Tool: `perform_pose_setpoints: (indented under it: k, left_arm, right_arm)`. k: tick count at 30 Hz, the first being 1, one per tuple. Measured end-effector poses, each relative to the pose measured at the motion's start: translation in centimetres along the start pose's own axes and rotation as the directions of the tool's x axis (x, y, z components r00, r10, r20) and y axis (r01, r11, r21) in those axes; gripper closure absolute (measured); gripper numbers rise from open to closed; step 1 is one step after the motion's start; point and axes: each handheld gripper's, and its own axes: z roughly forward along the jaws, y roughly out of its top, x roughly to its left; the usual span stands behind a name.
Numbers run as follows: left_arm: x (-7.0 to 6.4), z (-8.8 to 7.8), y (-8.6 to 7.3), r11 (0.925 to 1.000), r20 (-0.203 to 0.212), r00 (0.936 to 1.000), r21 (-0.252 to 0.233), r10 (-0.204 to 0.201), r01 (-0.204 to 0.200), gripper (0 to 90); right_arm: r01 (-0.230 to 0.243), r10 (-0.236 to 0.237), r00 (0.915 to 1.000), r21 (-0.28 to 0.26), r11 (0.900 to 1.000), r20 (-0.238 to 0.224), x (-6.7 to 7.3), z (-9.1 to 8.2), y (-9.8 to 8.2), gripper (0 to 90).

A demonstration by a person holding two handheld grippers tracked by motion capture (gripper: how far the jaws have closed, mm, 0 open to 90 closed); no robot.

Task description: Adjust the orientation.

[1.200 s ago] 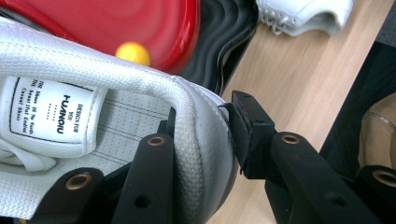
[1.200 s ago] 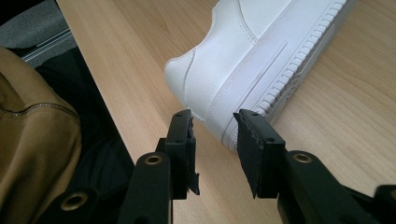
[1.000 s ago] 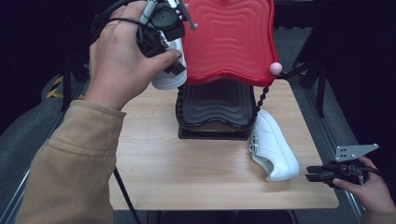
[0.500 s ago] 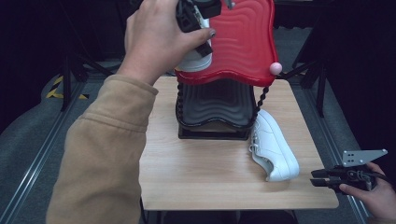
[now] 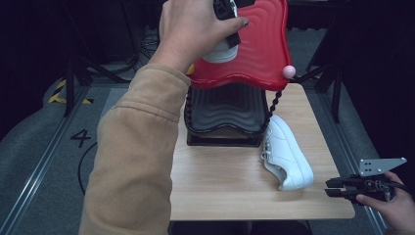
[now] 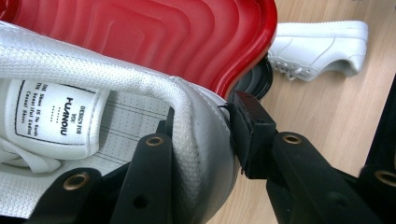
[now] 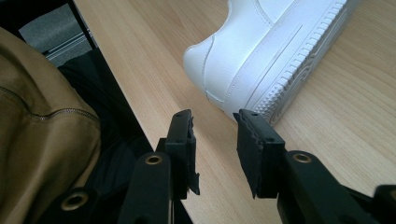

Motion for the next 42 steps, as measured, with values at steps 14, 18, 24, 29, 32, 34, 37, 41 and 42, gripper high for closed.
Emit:
perform_pose_setpoints:
  k: [14,18,24,29,32,34,37,41,42]
  left_arm:
    - [0.8,2.7,1.1,0.9998,-0.002,0.9999,0.009,0.017,-0.017,70.3]
    - [0.6,3.6,0.9,0.9997,0.002,0.9999,0.021,0.015,-0.015,70.7]
    - [0.7,4.8,0.5,0.9992,0.028,0.9996,0.038,0.007,-0.008,71.0]
    - [0.7,6.3,0.5,0.9976,0.046,0.9988,0.067,0.012,-0.015,71.1]
    - [0.6,6.7,0.6,0.9970,0.053,0.9985,0.077,0.011,-0.015,71.0]
    - [0.6,7.1,0.6,0.9961,0.051,0.9986,0.087,0.013,-0.017,71.0]
    - [0.6,7.4,0.8,0.9936,0.055,0.9984,0.111,0.012,-0.018,71.0]
    - [0.5,7.9,0.8,0.9924,0.049,0.9987,0.122,0.010,-0.016,70.6]
    - [0.5,7.8,0.8,0.9922,0.056,0.9984,0.124,0.007,-0.014,70.7]
  right_arm:
    - [-0.009,0.009,0.9999,0.006,1.000,-0.005,-0.1,0.1,-0.5,66.1]
    - [-0.005,0.005,0.9999,0.005,1.000,-0.010,0.1,0.3,-0.4,65.7]
    - [-0.004,0.004,0.9999,0.014,1.000,-0.014,0.1,0.5,-0.3,65.4]
    - [-0.007,0.007,0.9999,0.014,1.000,-0.015,0.1,0.6,-0.3,65.1]
    - [-0.009,0.009,0.9999,0.014,1.000,-0.015,0.0,0.6,-0.4,65.1]
    - [-0.010,0.010,0.9998,0.013,1.000,-0.016,0.0,0.5,-0.4,64.9]
    - [-0.009,0.009,0.9998,0.014,1.000,-0.016,0.0,0.6,-0.4,64.7]
    - [-0.010,0.010,0.9998,0.012,1.000,-0.015,0.1,0.6,-0.4,64.2]
    - [-0.011,0.011,0.9998,0.011,1.000,-0.015,0.1,0.6,-0.4,63.9]
